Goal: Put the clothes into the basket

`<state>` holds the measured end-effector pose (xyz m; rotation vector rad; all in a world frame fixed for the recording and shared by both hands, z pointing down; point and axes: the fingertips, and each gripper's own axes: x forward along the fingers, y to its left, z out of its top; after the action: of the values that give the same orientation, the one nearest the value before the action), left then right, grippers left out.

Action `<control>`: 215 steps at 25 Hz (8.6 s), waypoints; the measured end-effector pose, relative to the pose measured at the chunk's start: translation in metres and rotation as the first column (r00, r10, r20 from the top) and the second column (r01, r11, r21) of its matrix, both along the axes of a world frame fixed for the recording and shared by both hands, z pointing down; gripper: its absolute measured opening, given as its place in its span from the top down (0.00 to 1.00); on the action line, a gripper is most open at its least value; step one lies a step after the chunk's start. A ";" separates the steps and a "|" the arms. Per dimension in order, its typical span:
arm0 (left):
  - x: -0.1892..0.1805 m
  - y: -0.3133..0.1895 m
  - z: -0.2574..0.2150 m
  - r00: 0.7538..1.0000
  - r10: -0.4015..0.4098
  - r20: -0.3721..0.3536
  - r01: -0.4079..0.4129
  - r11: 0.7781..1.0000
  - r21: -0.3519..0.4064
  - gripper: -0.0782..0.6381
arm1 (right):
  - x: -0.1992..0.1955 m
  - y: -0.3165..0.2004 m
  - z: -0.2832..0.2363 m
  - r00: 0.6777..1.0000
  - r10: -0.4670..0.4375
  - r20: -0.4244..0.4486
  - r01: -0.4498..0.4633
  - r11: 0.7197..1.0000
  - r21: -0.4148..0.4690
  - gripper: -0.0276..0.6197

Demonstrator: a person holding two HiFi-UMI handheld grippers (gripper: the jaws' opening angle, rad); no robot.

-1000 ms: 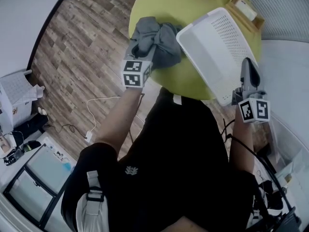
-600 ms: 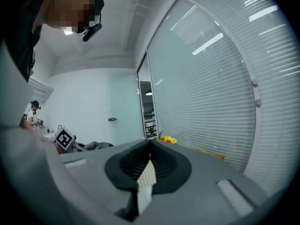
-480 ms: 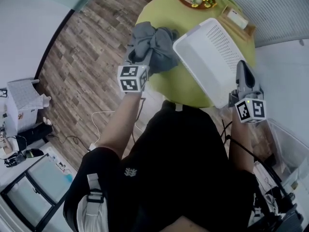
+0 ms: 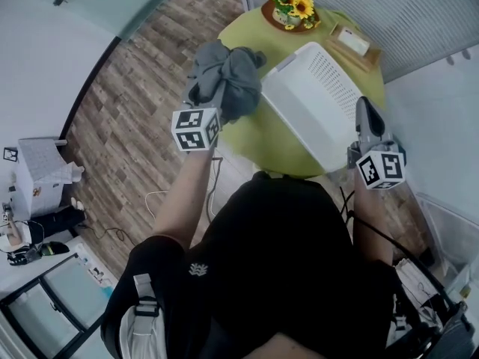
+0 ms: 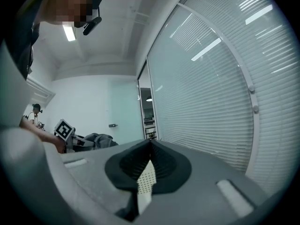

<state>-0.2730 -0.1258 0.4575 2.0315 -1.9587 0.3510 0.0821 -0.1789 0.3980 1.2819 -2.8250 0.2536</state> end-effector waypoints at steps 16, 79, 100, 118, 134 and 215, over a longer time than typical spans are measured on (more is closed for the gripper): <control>0.028 -0.007 -0.088 0.997 0.071 0.031 -0.074 0.990 0.117 0.65 | 0.009 0.011 -0.020 0.998 -0.003 0.062 0.004 1.000 -0.003 0.95; 0.218 -0.081 -0.238 0.891 0.453 -0.034 -0.407 0.829 0.383 0.66 | 0.090 -0.021 -0.058 0.989 0.072 0.128 -0.084 0.993 0.087 0.95; 0.241 -0.076 -0.262 0.850 0.520 -0.084 -0.444 0.792 0.419 0.66 | 0.100 -0.025 -0.050 0.984 0.097 0.150 -0.108 0.992 0.067 0.95; 0.250 -0.058 -0.182 0.849 0.525 -0.067 -0.486 0.823 0.295 0.66 | 0.100 -0.016 -0.026 0.986 0.099 0.131 -0.102 0.995 0.016 0.95; 0.241 -0.066 -0.109 0.858 0.510 -0.064 -0.488 0.847 0.212 0.67 | 0.101 -0.019 0.005 0.989 0.105 0.107 -0.100 0.994 -0.054 0.95; 0.189 -0.067 -0.072 0.920 0.388 0.056 -0.389 0.888 0.245 0.81 | 0.104 -0.012 0.022 0.991 0.122 0.060 -0.118 0.990 -0.074 0.95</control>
<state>-0.0836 -0.1931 0.3859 2.5955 -1.6559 0.1977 0.1862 -0.1906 0.4199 1.4562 -2.7663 0.4017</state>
